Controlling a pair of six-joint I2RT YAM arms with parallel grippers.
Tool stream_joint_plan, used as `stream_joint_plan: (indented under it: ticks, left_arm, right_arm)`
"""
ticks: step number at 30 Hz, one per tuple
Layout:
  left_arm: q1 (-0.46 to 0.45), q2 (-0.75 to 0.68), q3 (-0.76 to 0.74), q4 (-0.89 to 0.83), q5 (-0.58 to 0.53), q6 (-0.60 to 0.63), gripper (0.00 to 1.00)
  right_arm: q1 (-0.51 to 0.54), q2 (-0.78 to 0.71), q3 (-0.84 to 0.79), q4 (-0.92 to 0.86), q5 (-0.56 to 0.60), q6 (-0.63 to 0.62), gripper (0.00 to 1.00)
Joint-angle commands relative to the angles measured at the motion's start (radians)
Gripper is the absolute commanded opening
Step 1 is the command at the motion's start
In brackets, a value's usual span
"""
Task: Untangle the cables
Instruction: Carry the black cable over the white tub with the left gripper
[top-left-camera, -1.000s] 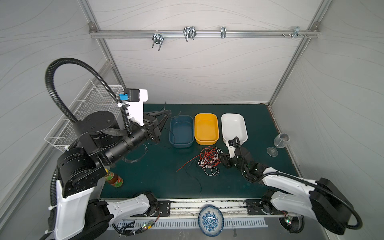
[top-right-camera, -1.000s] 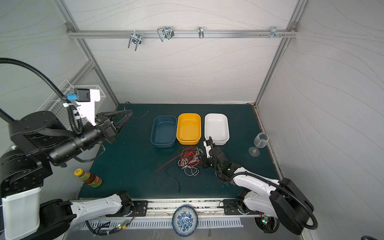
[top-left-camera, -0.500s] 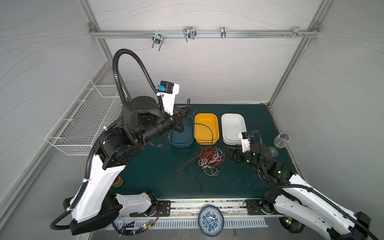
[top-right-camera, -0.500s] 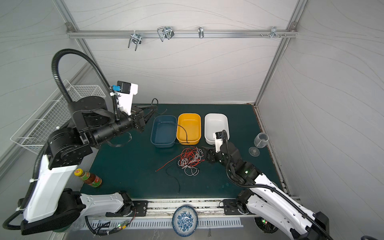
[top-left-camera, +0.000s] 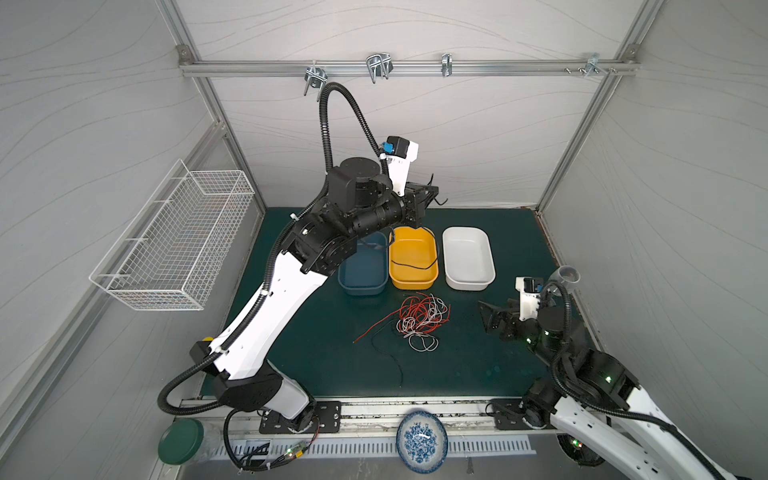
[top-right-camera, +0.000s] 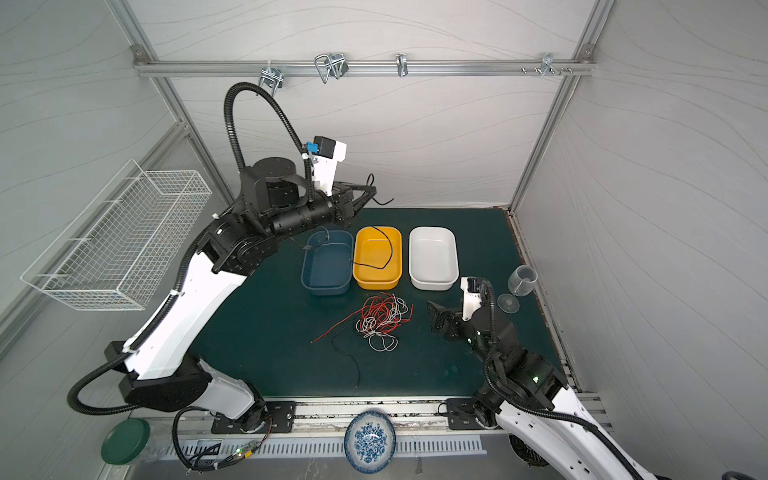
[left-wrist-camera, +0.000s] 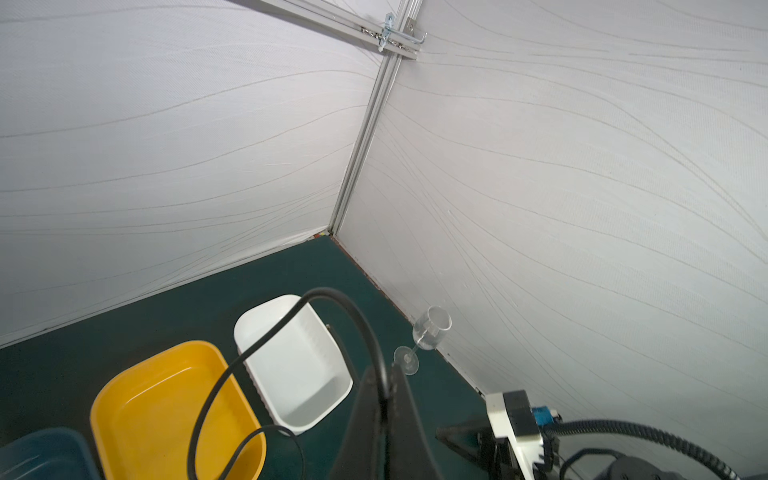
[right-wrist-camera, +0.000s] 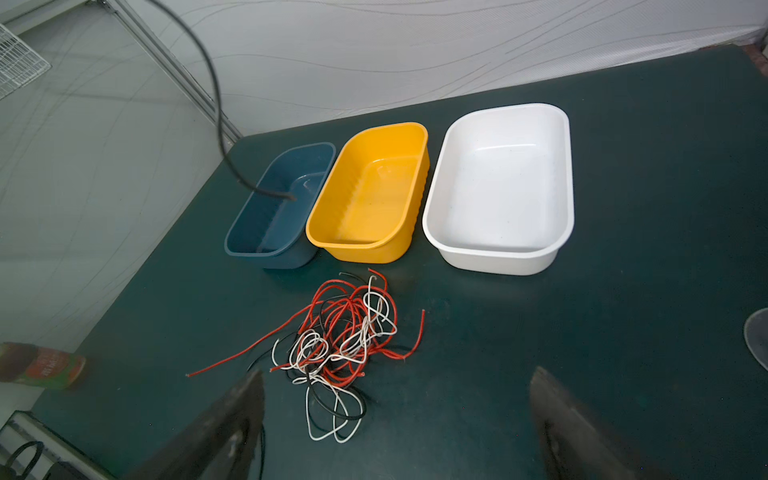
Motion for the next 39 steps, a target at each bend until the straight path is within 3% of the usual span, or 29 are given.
stream_joint_plan:
  ticks: [1,11,15,25,39]
  left_arm:
    - [0.006,0.053,0.049,0.186,0.094,-0.042,0.00]
    - [0.007,0.252,0.079,0.411,0.180,-0.128,0.00]
    - [0.005,0.355,0.124,0.421,0.181,-0.140,0.00]
    - [0.004,0.507,0.074,0.402,0.120,-0.111,0.00]
    - [-0.008,0.562,-0.086,0.405,0.062,-0.126,0.00]
  right_arm:
    - [-0.005,-0.048,-0.018,-0.075,0.010,0.024,0.99]
    - [0.010,-0.122,-0.001,-0.110,0.004,0.013,0.99]
    - [0.019,-0.181,-0.011,-0.097,-0.009,0.006,0.99]
    - [0.065,-0.265,-0.045,-0.050,-0.051,-0.018,0.99]
    - [0.070,-0.271,-0.077,-0.013,-0.046,-0.027,0.99]
